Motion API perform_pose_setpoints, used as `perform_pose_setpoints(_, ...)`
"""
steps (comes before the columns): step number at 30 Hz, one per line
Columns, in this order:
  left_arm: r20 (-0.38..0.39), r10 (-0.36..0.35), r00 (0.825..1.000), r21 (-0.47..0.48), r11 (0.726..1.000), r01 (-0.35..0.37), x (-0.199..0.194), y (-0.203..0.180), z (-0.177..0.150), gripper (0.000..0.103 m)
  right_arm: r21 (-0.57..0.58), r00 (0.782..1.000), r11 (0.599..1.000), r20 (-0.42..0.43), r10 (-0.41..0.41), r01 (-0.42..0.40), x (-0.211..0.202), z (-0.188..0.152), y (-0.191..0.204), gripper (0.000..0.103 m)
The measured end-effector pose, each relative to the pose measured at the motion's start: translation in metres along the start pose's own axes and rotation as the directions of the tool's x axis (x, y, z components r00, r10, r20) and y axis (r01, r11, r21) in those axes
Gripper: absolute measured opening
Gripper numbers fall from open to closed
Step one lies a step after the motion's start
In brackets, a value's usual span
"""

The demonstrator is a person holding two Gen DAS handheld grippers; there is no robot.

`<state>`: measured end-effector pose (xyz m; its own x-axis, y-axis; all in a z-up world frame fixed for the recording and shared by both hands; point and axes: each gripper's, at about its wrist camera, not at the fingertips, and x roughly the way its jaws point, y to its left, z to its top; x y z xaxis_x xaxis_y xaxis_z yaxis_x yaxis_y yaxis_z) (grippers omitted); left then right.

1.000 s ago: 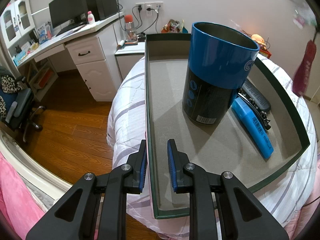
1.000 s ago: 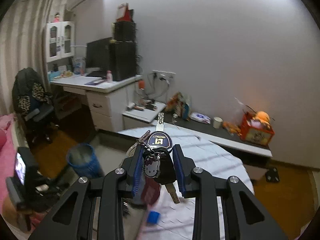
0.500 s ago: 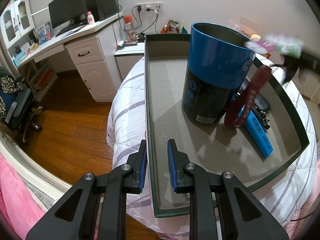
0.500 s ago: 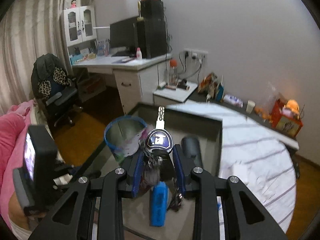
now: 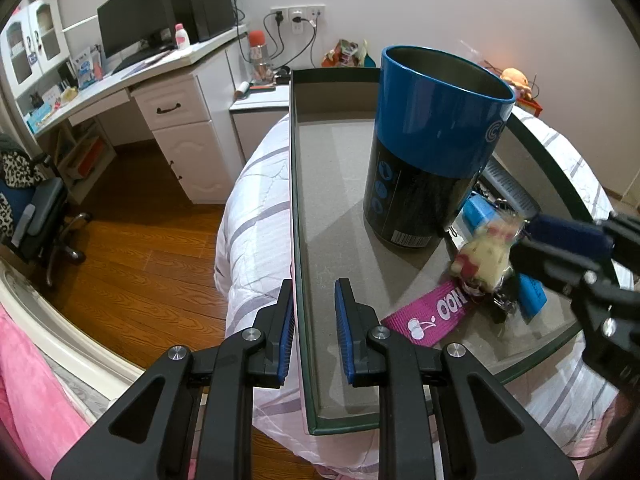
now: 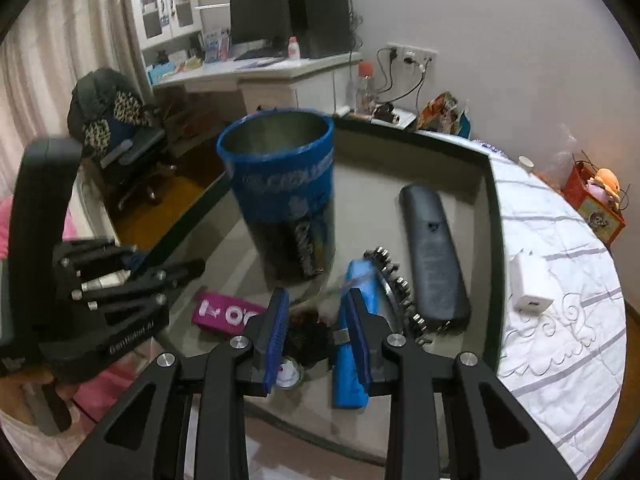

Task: Organize rigid objects
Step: 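Open the right tool to drop the keyring into the tray, then move the right tool to the white charger and grasp it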

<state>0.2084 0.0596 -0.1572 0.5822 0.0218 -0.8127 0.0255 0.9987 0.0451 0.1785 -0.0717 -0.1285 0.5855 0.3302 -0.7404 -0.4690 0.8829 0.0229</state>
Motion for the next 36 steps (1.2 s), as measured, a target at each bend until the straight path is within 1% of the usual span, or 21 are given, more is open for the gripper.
perform_pose_setpoints(2, 0.001, 0.000, 1.000, 0.000, 1.000, 0.000, 0.000, 0.000, 0.000, 0.018, -0.004, 1.000, 1.000, -0.016, 0.009, -0.009, 0.003, -0.002, 0.002, 0.031)
perform_pose_setpoints(5, 0.000, 0.000, 1.000, 0.000, 1.000, 0.000, 0.000, 0.000, 0.000, 0.018, -0.006, 1.000, 1.000, -0.015, 0.000, -0.001, 0.001, -0.004, 0.002, 0.031)
perform_pose_setpoints(10, 0.000, -0.001, 1.000, 0.000, 1.000, 0.001, 0.000, 0.000, -0.001, 0.018, 0.010, 1.000, 1.000, 0.018, -0.023, 0.022, -0.012, -0.004, -0.005, 0.032)
perform_pose_setpoints(11, 0.001, 0.000, 1.000, 0.000, 1.000, 0.000, 0.000, 0.000, -0.001, 0.018, 0.016, 0.999, 0.999, 0.028, -0.033, 0.032, -0.016, -0.003, -0.008, 0.036)
perform_pose_setpoints(12, 0.001, 0.000, 1.000, 0.001, 1.000, 0.000, 0.000, 0.000, -0.001, 0.018, 0.024, 0.998, 0.999, 0.040, -0.044, 0.043, -0.021, -0.003, -0.012, 0.046)
perform_pose_setpoints(14, 0.001, 0.000, 1.000, 0.000, 1.000, 0.000, -0.001, 0.001, -0.001, 0.018, 0.045, 0.995, 0.997, 0.072, -0.066, 0.063, -0.032, -0.002, -0.020, 0.053)
perform_pose_setpoints(17, 0.002, 0.000, 1.000, 0.001, 1.000, 0.000, -0.001, 0.001, -0.001, 0.018, 0.086, 0.989, 0.993, 0.116, -0.095, 0.085, -0.051, -0.003, -0.039, 0.053)
perform_pose_setpoints(18, 0.002, -0.001, 1.000, 0.001, 1.000, 0.001, -0.001, 0.001, -0.001, 0.018, 0.108, 0.984, 0.989, 0.131, -0.117, 0.103, -0.059, -0.003, -0.048, 0.054)
perform_pose_setpoints(22, 0.004, 0.001, 1.000, 0.001, 1.000, -0.001, -0.002, 0.000, -0.001, 0.018, 0.184, 0.970, 0.969, 0.147, -0.193, 0.165, -0.074, -0.006, -0.085, 0.056)
perform_pose_setpoints(25, 0.005, 0.002, 1.000, 0.001, 1.000, -0.002, -0.002, -0.001, -0.002, 0.018, 0.225, 0.963, 0.950, 0.114, -0.246, 0.216, -0.075, -0.010, -0.113, 0.056)
perform_pose_setpoints(27, 0.005, 0.002, 1.000, 0.001, 1.000, -0.002, -0.003, -0.001, -0.002, 0.018, 0.225, 0.962, 0.944, 0.075, -0.263, 0.241, -0.067, -0.014, -0.126, 0.056)
perform_pose_setpoints(32, 0.007, 0.005, 1.000, 0.004, 1.000, -0.005, -0.004, 0.000, -0.002, 0.017, 0.238, 0.969, 0.941, -0.007, -0.247, 0.242, -0.035, -0.024, -0.149, 0.056)
perform_pose_setpoints(36, 0.007, 0.005, 1.000, 0.006, 1.000, -0.005, -0.006, -0.001, -0.002, 0.018, 0.206, 0.968, 0.946, -0.037, -0.247, 0.249, -0.013, -0.023, -0.154, 0.056)
